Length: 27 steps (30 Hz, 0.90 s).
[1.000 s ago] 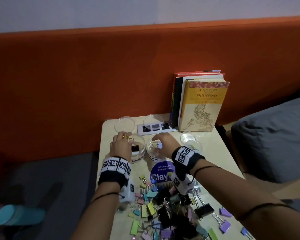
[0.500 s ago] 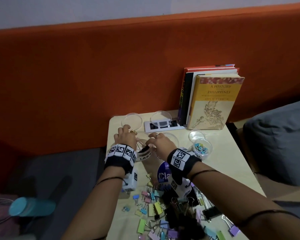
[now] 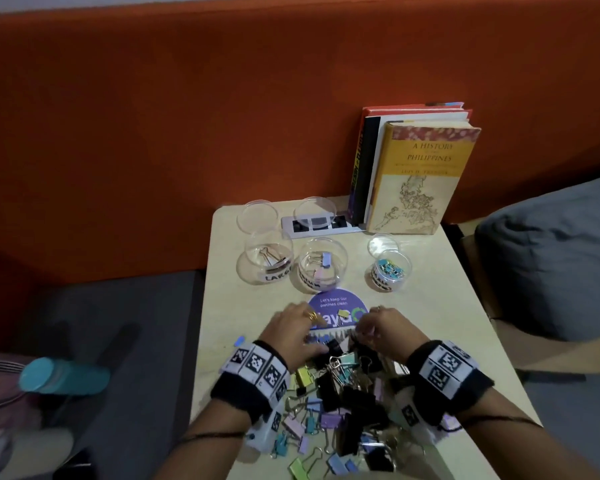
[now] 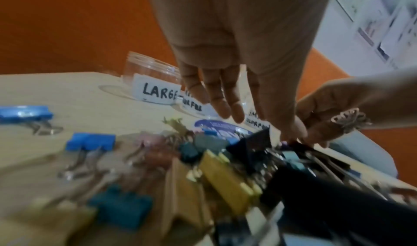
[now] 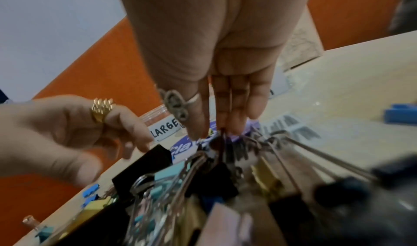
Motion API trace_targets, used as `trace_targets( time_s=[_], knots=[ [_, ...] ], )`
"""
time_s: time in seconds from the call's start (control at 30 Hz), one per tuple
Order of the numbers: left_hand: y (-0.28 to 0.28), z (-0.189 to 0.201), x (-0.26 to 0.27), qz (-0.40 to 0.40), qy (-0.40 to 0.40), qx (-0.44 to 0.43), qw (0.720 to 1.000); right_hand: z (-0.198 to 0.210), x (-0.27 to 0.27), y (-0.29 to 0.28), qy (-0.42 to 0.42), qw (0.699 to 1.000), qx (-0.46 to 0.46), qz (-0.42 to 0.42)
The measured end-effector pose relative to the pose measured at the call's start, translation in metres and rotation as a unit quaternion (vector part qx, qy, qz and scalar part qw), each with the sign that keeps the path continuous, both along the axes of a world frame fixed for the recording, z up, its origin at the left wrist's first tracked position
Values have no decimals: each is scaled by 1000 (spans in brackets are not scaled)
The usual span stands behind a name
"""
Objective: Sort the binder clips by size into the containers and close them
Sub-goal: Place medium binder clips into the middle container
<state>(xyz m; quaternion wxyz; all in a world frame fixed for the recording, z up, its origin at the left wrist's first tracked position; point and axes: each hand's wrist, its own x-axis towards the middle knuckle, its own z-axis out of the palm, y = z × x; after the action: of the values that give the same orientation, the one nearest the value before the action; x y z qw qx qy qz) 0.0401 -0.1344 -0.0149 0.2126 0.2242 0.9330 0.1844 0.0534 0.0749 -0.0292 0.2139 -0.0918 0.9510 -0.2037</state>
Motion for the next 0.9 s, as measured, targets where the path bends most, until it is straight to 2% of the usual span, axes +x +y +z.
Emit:
trace_targets(
  time_s=[0.07,0.17,0.3,0.43,0.67,0.9],
  knots=[
    [8,-6,10,-57,-49,-41,996,-6,13,3,-26,1000,-15,-2],
    [16,-16,17,-96,-61,-91,989,-9,27,6,-65,997,-35,20],
    [24,-20,15,-110,-62,-141,982,-9,32,7,-76,996,-30,21],
    [25,-19,10,-111,-80,-149,979,-12,31,5,-56,998,-13,19],
    [21,-14,8,-46,-72,-114,990,0,28,13,1,1000,-29,9],
    [-8,-2,-3,101,1,15,995,42,4,14,80,992,-100,-21]
  ],
)
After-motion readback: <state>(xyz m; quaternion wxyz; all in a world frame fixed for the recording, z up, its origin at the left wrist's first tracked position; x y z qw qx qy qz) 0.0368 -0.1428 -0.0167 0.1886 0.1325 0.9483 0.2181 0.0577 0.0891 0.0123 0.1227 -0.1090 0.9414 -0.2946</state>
